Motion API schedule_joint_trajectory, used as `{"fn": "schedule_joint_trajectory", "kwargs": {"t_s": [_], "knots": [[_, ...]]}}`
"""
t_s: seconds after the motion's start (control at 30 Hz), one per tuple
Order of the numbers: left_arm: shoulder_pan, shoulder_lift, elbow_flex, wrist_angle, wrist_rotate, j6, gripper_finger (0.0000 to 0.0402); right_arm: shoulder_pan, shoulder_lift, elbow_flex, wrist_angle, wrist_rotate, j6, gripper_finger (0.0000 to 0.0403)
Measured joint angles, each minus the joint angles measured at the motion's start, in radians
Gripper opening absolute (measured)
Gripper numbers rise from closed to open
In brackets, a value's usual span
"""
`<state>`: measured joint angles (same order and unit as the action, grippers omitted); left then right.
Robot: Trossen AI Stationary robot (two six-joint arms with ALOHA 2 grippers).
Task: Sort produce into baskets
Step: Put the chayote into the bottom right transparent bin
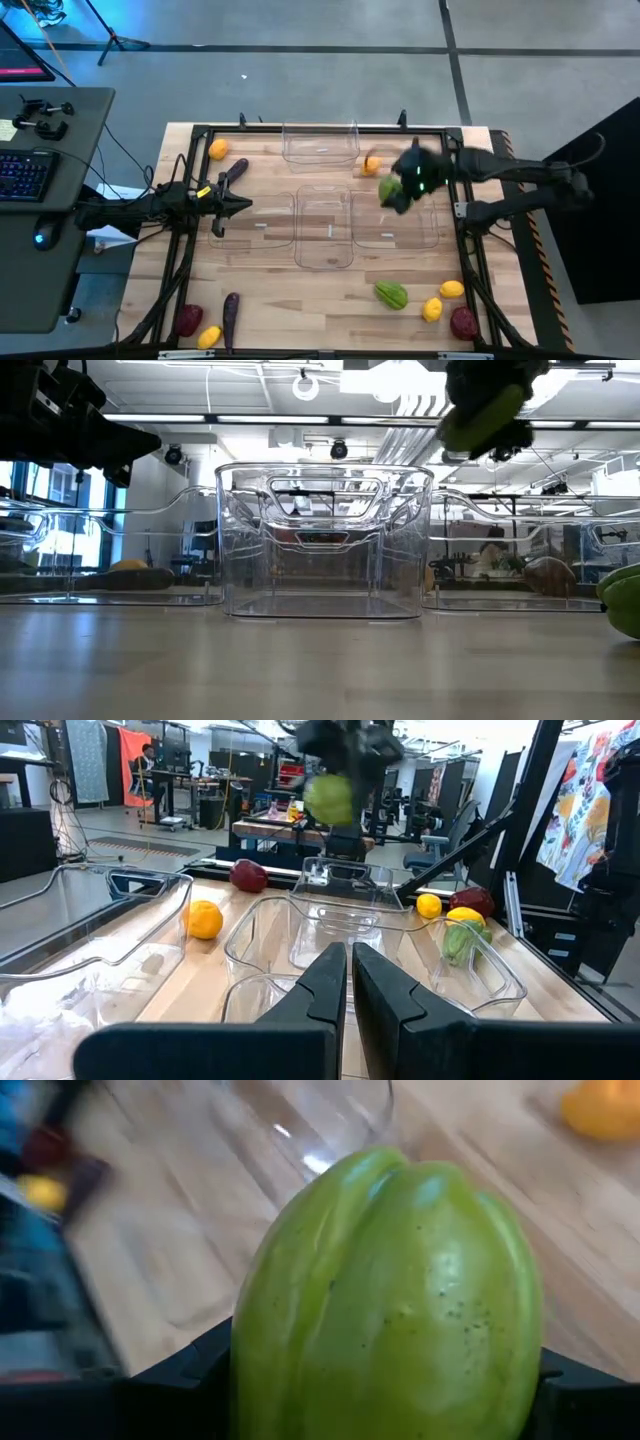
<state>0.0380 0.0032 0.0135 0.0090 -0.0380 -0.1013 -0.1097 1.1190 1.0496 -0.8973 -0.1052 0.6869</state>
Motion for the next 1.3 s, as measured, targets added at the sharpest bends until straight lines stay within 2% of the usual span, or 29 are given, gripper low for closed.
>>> {"fn": "schedule_joint_trajectory", "kwargs": {"t_s": [0.13, 0.33, 0.43, 0.87, 1.13, 1.3], "knots": [[0.0, 0.0, 0.0, 0.0, 0.0, 0.0, 0.001, 0.168, 0.046, -0.001, -0.048, 0.179, 0.093, 0.0252], [0.0, 0.0, 0.0, 0.0, 0.0, 0.0, 0.001, 0.287, 0.086, -0.001, -0.047, 0.211, 0.296, 0.0252], [0.0, 0.0, 0.0, 0.0, 0.0, 0.0, 0.001, 0.318, 0.087, -0.001, -0.048, 0.213, 0.328, 0.0252], [0.0, 0.0, 0.0, 0.0, 0.0, 0.0, 0.001, 0.317, 0.087, -0.001, -0.071, 0.202, 0.305, 0.0257], [0.0, 0.0, 0.0, 0.0, 0.0, 0.0, 0.001, 0.275, 0.087, -0.001, -0.146, 0.162, 0.327, 0.0341], [0.0, 0.0, 0.0, 0.005, 0.0, 0.0, 0.001, 0.222, 0.085, -0.001, -0.077, 0.102, 0.304, 0.0364]]}}
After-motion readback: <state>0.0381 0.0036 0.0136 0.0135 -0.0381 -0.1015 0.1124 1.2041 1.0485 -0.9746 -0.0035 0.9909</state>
